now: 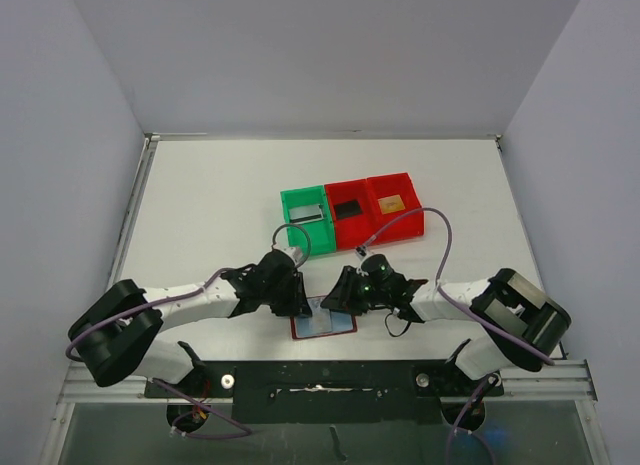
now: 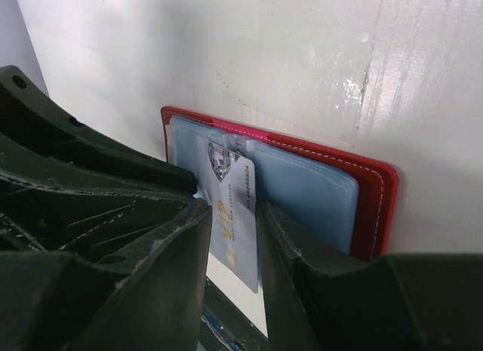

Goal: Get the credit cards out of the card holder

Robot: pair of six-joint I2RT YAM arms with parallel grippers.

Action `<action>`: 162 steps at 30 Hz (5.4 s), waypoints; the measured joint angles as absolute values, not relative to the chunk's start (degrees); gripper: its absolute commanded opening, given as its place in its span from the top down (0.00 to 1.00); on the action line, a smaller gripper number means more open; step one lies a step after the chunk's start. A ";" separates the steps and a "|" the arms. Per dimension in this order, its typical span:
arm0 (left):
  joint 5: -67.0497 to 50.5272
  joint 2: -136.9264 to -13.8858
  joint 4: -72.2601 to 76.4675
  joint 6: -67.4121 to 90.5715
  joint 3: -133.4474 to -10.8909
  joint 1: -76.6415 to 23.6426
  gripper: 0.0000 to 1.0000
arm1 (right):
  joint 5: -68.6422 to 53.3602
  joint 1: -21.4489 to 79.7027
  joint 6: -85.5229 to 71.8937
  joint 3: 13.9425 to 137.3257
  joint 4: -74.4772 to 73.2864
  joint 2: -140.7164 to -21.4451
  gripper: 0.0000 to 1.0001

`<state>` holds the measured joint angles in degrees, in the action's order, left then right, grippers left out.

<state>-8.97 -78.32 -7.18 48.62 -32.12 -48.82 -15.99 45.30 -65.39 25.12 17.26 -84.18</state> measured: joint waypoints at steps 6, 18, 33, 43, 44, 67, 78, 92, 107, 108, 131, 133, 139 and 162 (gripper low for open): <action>-9.21 -80.60 -7.05 48.64 -33.34 -49.12 0.85 | -16.05 44.99 -67.59 21.47 21.08 -82.35 0.69; -9.02 -81.41 -7.25 48.31 -33.91 -49.19 0.89 | -20.36 43.86 -74.13 12.97 38.35 -85.41 0.81; -9.23 -81.91 -7.60 47.51 -34.44 -49.19 0.89 | -22.11 43.92 -74.37 14.90 42.48 -89.06 0.99; -9.23 -81.80 -7.53 46.98 -34.44 -49.34 0.89 | -18.81 43.97 -72.97 14.90 35.48 -81.84 0.89; -9.23 -81.80 -7.51 46.85 -34.44 -49.34 0.89 | -18.70 43.97 -72.69 14.90 35.35 -81.78 0.88; -9.26 -81.76 -6.57 46.30 -34.06 -49.56 0.89 | -20.67 44.73 -74.22 15.92 39.44 -87.68 0.92; -8.14 -82.17 -8.58 45.67 -35.42 -49.95 0.85 | -18.98 44.58 -71.24 17.65 29.85 -81.14 1.00; -4.08 -74.76 -9.04 46.37 -34.33 -50.15 0.57 | -12.69 43.44 -65.76 15.88 17.98 -65.87 1.00; 1.37 -60.12 -19.81 42.09 -37.01 -36.45 0.42 | -3.81 44.84 -47.09 16.99 14.46 -53.80 1.00; 0.73 -58.65 -19.92 41.67 -37.01 -34.17 0.40 | -2.55 45.47 -44.80 17.76 13.89 -53.71 1.00; 1.45 -48.82 -28.38 24.29 -42.41 -3.29 0.24 | 5.30 49.39 21.45 43.77 10.15 -75.29 1.00; 2.42 -47.24 -28.34 23.94 -42.41 -3.29 0.24 | 3.77 48.58 25.23 45.74 8.84 -77.23 1.00; 4.08 -46.22 -28.14 23.81 -42.06 -3.29 0.24 | -0.38 46.72 34.22 52.47 7.18 -85.25 1.00; 5.32 -45.58 -28.05 23.73 -41.50 -3.27 0.23 | -2.46 43.88 43.59 66.32 6.98 -104.33 0.99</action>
<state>5.32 -45.58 -28.05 23.73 -41.50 -3.27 -2.46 43.88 43.59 66.32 6.98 -104.33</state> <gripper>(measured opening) 0.762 0.028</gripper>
